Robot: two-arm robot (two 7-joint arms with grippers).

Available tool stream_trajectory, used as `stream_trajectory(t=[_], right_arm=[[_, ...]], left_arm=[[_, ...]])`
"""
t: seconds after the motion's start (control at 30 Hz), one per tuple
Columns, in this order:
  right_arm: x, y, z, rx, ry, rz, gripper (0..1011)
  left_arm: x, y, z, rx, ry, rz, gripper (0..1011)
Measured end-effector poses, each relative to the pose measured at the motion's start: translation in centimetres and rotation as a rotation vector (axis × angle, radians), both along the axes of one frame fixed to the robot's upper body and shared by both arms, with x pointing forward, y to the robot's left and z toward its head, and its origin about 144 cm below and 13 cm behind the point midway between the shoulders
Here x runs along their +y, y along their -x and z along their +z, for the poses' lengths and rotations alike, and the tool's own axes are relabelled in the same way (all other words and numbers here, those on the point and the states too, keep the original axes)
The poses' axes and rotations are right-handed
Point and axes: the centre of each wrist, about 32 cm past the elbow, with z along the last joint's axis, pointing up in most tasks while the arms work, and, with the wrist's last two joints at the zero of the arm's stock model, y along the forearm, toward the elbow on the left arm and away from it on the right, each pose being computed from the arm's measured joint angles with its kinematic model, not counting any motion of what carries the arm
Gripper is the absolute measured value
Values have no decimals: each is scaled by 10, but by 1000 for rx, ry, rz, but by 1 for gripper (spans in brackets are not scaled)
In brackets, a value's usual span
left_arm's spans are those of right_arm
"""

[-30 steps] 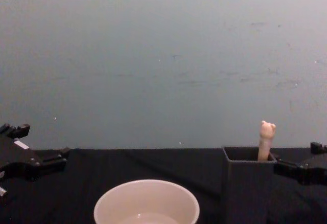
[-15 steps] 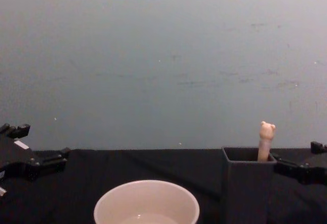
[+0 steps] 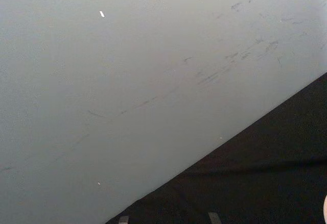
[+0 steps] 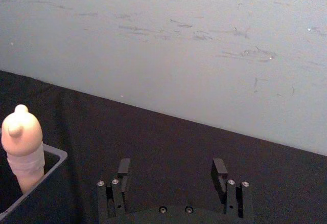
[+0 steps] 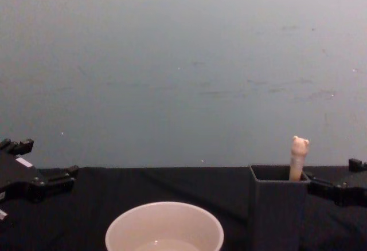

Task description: Pick up the stirring spoon with one hand, stir inside the cup, then place it back in its original position.

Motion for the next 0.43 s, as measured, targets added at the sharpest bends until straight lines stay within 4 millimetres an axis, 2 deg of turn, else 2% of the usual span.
stream_trajectory(t=[0.43], right_arm=[[0,0,0,0,0,0,1000]], left_arm=[[0,0,0,0,0,0,1001]])
